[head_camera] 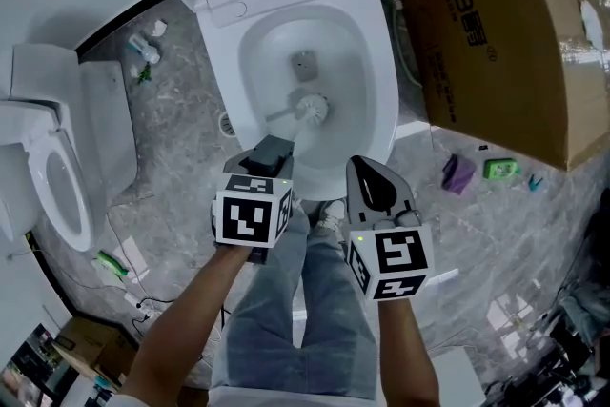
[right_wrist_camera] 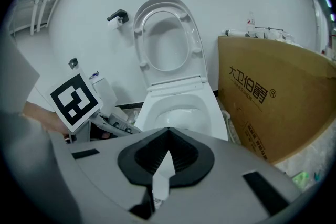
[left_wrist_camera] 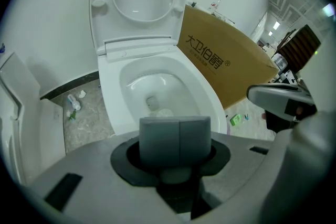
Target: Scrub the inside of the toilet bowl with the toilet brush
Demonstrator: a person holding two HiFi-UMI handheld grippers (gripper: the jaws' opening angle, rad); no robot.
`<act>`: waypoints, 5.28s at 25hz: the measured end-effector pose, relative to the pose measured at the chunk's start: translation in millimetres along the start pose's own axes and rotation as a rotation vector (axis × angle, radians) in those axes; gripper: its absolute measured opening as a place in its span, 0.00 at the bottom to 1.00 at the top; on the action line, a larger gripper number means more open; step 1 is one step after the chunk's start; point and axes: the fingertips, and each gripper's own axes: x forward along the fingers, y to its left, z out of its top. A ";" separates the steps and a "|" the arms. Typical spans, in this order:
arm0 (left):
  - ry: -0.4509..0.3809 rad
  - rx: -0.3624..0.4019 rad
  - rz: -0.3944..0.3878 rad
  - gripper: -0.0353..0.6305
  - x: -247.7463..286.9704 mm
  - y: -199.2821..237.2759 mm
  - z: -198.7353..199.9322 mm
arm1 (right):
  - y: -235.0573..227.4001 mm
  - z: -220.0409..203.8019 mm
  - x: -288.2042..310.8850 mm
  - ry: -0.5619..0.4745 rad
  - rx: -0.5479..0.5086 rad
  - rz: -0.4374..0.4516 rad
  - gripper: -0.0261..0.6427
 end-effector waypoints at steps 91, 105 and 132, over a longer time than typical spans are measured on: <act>-0.076 0.001 0.078 0.28 -50.6 -43.7 1.3 | 37.2 28.6 -54.6 0.013 -0.020 0.067 0.04; -0.288 -0.027 0.088 0.28 -183.9 -63.6 50.7 | 89.0 116.2 -126.4 -0.099 -0.077 0.119 0.04; -0.674 0.047 0.116 0.28 -378.1 -91.7 108.4 | 150.7 216.1 -233.3 -0.313 -0.170 0.185 0.04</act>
